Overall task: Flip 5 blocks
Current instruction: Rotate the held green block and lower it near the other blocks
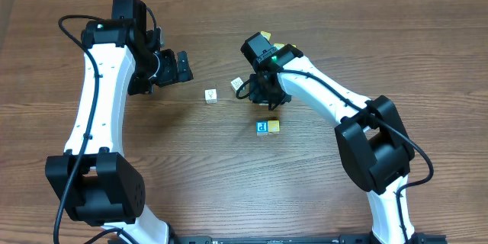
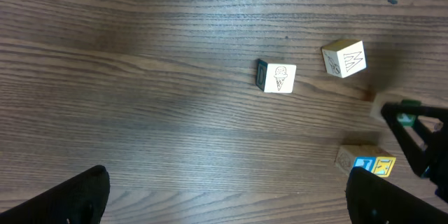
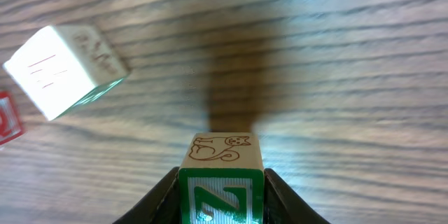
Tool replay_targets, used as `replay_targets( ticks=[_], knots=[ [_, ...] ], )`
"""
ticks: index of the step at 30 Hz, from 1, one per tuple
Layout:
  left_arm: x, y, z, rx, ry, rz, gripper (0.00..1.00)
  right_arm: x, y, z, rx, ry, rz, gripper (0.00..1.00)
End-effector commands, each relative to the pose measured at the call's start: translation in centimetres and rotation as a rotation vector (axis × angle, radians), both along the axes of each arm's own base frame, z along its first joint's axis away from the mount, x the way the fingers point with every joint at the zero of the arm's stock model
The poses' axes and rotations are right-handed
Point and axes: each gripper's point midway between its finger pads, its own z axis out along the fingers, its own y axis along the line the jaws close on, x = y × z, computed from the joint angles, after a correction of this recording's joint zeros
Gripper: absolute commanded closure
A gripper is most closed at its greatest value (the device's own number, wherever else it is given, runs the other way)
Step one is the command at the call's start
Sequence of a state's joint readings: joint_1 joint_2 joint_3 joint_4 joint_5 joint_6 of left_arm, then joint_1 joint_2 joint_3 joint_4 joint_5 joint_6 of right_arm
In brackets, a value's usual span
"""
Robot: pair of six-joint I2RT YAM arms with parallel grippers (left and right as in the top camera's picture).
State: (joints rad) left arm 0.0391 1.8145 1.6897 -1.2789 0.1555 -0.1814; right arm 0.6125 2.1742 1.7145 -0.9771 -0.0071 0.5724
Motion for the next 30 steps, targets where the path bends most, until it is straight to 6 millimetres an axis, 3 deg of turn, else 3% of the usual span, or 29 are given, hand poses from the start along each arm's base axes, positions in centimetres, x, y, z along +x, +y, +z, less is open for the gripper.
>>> replay_targets(
  ticks=[1,14,30],
  knots=[
    [0.5,0.1,0.1,0.005,-0.006,0.01,0.0,-0.8,2.7,2.9,0.102,-0.013,0.048,0.65],
    [0.5,0.1,0.1,0.005,-0.006,0.01,0.0,-4.9,6.0,2.7,0.079,0.015,0.159,0.64],
    [0.5,0.1,0.1,0.005,-0.006,0.01,0.0,-6.6,6.4,2.4,0.014,0.009,0.194,0.64]
  ],
)
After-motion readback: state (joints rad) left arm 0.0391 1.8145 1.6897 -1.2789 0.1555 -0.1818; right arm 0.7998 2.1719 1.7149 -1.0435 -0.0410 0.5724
